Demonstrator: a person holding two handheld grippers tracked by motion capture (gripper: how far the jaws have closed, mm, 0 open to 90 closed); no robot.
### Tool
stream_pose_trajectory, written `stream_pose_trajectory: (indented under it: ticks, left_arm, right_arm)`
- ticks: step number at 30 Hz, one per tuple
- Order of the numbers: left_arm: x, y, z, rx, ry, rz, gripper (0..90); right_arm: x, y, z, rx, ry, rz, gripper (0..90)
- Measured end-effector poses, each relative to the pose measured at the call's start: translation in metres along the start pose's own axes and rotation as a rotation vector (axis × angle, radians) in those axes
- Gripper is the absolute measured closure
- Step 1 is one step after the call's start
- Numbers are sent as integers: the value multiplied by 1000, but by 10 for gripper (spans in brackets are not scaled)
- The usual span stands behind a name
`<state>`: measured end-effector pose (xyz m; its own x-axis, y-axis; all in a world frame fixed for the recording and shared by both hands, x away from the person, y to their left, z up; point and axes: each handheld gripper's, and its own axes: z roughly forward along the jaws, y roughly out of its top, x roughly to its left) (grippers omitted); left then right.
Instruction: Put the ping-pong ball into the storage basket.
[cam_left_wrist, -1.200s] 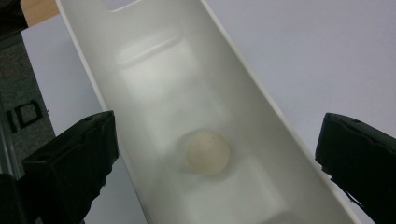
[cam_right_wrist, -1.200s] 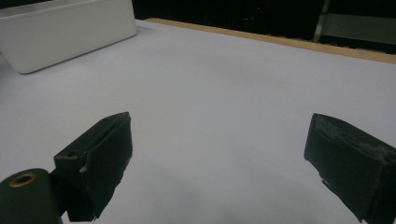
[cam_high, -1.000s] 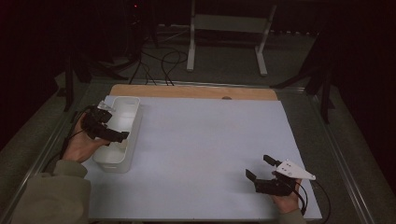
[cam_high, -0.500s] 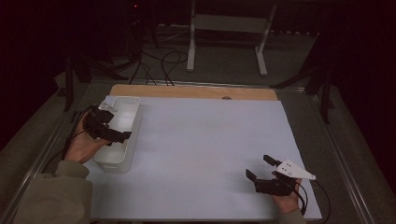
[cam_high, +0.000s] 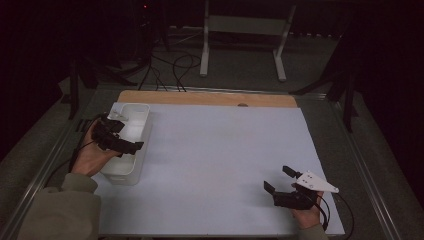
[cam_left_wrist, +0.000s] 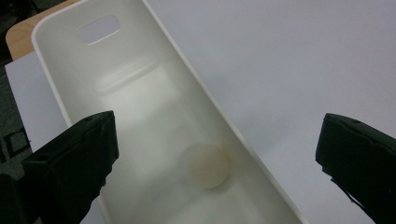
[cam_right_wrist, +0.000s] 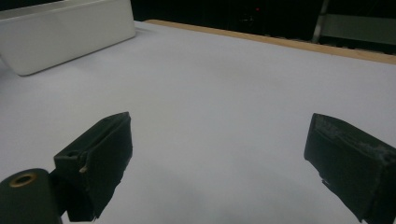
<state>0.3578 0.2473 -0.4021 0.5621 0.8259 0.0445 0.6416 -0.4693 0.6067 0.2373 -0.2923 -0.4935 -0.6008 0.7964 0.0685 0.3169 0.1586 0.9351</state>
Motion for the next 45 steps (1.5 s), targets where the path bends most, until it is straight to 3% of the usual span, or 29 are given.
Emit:
stream_pose_trajectory:
  ticks: [32,45]
  left_arm:
    - [-20,-1,2,-25,-42,45,0]
    - [-26,-10,4,-62,-67,35,0]
  right_arm:
    - [-1,-1,-1,-4,0,7,72]
    - [-1,0,-1,-3,-1,5,72]
